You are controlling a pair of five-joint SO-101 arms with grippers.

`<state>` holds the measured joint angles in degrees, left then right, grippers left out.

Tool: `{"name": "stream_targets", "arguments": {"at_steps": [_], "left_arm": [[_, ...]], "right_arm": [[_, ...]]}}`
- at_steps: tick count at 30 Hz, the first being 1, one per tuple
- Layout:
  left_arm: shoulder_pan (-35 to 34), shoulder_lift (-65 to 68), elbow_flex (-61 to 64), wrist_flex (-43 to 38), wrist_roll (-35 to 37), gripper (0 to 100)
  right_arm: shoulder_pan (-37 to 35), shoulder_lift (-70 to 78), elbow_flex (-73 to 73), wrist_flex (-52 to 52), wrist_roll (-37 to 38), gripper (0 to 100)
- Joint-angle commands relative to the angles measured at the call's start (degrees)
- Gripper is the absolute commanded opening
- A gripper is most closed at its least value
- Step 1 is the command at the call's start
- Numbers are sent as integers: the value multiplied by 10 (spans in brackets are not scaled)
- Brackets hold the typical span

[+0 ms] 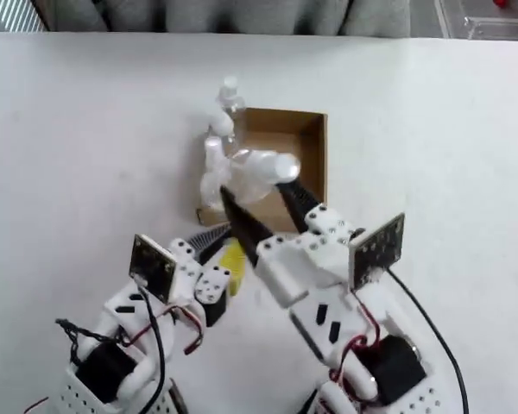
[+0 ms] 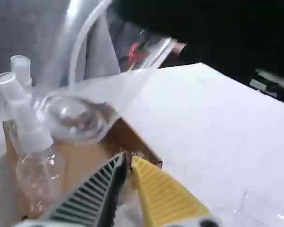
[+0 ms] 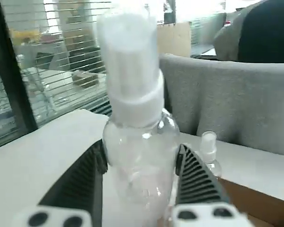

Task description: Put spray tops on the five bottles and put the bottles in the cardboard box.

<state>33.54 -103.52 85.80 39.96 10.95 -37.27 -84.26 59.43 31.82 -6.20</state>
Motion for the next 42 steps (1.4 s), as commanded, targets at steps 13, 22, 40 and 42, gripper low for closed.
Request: {"name": "stream_targets", "arguments": {"at_steps": [13, 22, 40, 42], "left_arm": [[-372, -9, 0, 155, -83, 22], [-400, -8, 114, 149, -94, 24], [-402, -11, 112, 174, -95, 24], [-403, -11, 112, 174, -95, 24]], "right_arm": [[220, 295, -33, -204, 0, 14], [251, 498, -49, -349, 28, 14], [255, 811, -250, -389, 33, 14], [260, 836, -265, -389, 33, 14]]}}
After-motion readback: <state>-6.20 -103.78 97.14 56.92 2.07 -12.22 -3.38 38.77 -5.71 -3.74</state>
